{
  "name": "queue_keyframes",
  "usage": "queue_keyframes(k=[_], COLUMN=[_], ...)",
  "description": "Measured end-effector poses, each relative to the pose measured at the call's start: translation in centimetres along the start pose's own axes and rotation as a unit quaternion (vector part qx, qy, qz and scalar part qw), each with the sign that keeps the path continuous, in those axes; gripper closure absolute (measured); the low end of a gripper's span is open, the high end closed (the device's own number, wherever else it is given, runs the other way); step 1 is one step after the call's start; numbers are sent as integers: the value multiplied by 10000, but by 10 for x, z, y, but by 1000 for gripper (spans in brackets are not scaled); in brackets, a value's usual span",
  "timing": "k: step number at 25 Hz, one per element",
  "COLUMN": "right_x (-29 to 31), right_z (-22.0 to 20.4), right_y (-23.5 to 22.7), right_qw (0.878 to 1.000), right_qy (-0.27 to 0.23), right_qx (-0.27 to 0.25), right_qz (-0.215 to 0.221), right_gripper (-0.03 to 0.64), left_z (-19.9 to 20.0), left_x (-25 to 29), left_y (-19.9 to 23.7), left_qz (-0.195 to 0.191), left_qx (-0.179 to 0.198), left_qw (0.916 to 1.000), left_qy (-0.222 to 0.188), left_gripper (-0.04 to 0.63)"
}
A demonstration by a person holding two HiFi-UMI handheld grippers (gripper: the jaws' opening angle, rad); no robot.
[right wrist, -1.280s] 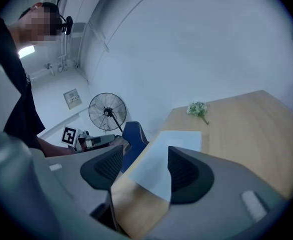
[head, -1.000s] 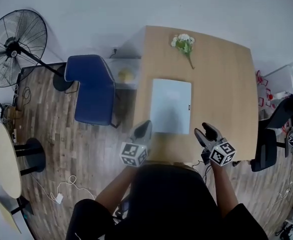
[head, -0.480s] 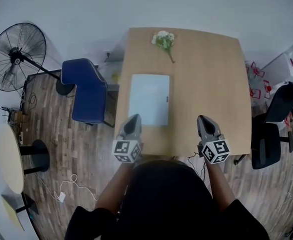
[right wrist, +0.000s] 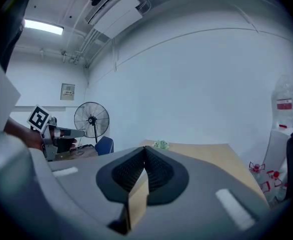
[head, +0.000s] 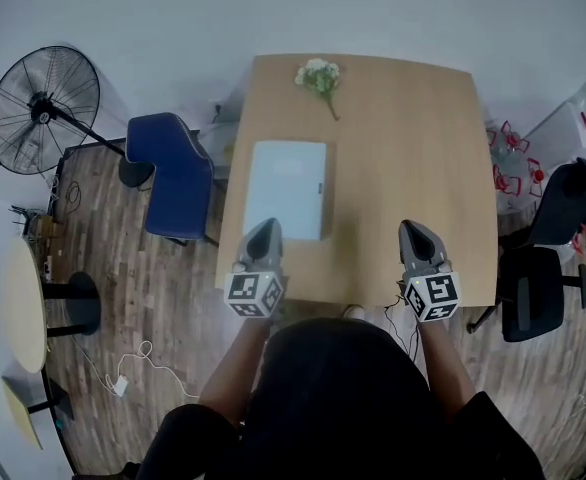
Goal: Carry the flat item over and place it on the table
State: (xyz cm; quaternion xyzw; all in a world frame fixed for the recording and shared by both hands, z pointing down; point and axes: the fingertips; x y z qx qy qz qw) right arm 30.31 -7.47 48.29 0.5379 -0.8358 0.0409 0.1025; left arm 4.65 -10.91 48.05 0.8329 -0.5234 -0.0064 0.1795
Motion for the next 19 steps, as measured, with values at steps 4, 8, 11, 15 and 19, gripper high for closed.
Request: queue_keyframes(k=[4, 8, 11, 15, 19], right_x=[-8, -18, -26, -36, -43], right_z=[-8, -8, -7, -5, -5], right_y=[-11, -21, -25, -28, -25], right_qw=[9997, 9997, 9998, 9998, 9999], right_qy=[158, 126, 50, -41, -38], right_qx=[16, 48, 69, 93, 26], right_qz=[-178, -222, -191, -143, -104], right_gripper=[617, 617, 617, 617, 617], left_z=[2, -3, -7, -11, -17], left_x=[-6, -13, -15, -16, -23], left_y=[-12, -14, -24, -38, -41], left_qz=[123, 460, 463, 394, 434], left_qx=[115, 96, 71, 105, 84], left_qw=[9998, 9989, 9989, 9991, 9990], left_qy=[-69, -83, -89, -89, -49], left_gripper=[595, 595, 595, 597, 595])
Point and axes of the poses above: the fingertips, and each gripper's own axes: x forward along the fingers, y to its left, z out of its top, and after that the axes turned 8 degrees about -x, right-handed
